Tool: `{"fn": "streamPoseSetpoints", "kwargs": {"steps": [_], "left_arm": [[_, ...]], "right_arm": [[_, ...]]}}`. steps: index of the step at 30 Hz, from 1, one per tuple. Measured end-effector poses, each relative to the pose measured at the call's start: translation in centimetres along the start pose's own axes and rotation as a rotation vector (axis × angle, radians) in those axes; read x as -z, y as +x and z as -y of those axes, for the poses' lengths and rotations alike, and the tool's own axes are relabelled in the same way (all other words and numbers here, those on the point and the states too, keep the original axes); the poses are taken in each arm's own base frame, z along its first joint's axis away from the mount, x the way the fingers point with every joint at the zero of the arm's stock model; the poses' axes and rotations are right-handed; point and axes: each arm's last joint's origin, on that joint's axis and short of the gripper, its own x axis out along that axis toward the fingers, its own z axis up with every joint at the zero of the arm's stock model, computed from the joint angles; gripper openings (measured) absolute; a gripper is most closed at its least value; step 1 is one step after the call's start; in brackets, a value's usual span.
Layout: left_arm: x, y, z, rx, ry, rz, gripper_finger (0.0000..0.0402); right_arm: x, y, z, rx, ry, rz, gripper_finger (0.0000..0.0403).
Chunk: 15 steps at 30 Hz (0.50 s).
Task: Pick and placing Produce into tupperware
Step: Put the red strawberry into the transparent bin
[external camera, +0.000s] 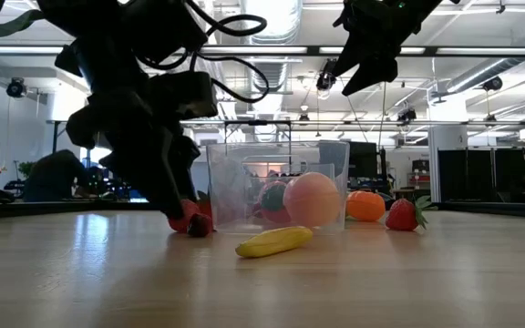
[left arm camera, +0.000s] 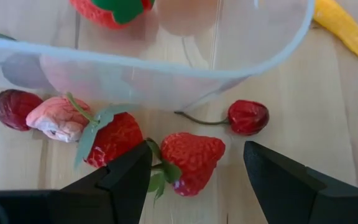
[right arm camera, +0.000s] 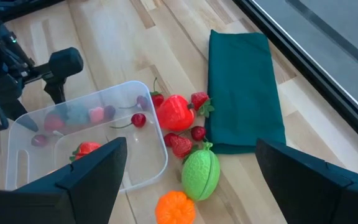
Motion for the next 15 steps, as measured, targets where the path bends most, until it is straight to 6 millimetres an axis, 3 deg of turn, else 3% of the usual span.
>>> {"fn": "streamPoseSetpoints", "kwargs": {"steps": [10, 15], "left_arm": [[0.14, 0.04, -0.04, -0.006, 0.0, -0.003, 0.0239], [0.12, 0.04, -0.12, -0.025, -0.001, 0.001, 0.0213]], "right_arm": [[-0.01, -0.01, 0.0, 0.0, 0.0, 0.001, 0.0347], [-0.01, -0.01, 0.0, 0.0, 0.0, 0.001, 0.0347]]}}
